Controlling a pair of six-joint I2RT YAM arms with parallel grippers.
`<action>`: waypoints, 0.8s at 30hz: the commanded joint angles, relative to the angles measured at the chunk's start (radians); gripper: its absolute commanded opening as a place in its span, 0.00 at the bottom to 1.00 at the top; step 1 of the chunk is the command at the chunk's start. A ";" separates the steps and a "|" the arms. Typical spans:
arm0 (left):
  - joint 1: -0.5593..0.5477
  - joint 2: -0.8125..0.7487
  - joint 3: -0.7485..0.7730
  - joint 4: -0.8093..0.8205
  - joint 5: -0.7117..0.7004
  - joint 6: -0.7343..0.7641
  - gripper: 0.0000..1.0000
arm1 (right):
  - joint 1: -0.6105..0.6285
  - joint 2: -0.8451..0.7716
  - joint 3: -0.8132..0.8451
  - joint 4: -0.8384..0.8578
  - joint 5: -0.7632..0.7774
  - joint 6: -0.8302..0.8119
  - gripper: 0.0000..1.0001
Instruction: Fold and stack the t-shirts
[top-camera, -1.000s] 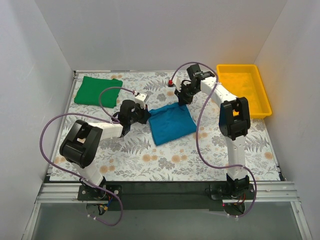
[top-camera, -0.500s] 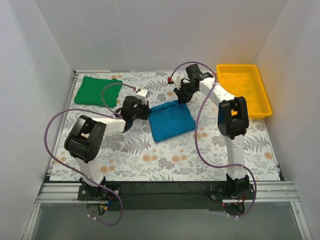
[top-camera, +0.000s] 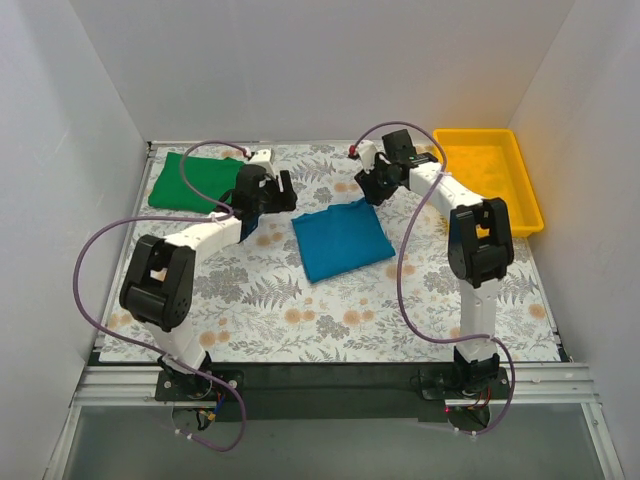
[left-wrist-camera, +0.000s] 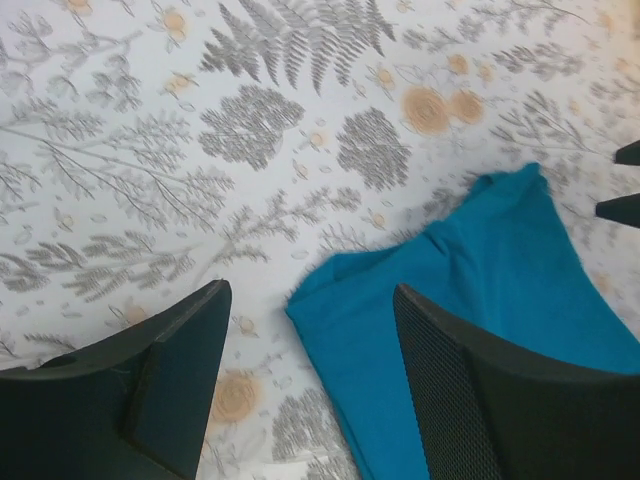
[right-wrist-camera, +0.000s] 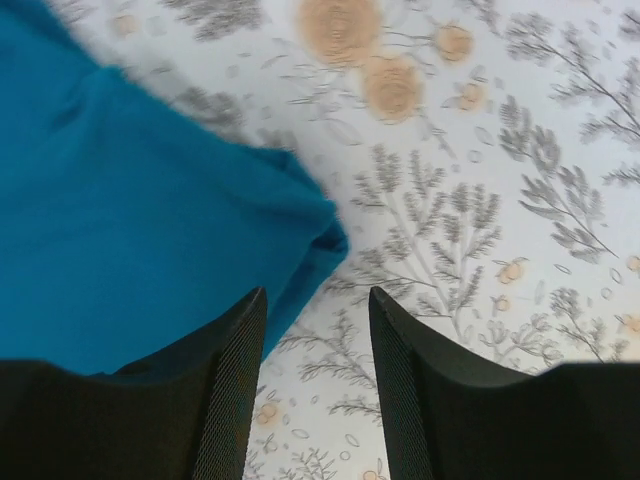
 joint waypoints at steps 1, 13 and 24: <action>0.012 -0.147 -0.052 -0.137 0.262 -0.090 0.65 | -0.016 -0.157 -0.117 -0.081 -0.325 -0.158 0.51; 0.014 -0.085 -0.182 -0.003 0.579 -0.263 0.49 | -0.016 0.013 0.051 -0.094 -0.346 0.003 0.35; 0.014 0.061 -0.051 0.006 0.484 -0.245 0.48 | -0.042 0.107 0.110 -0.057 -0.182 0.079 0.56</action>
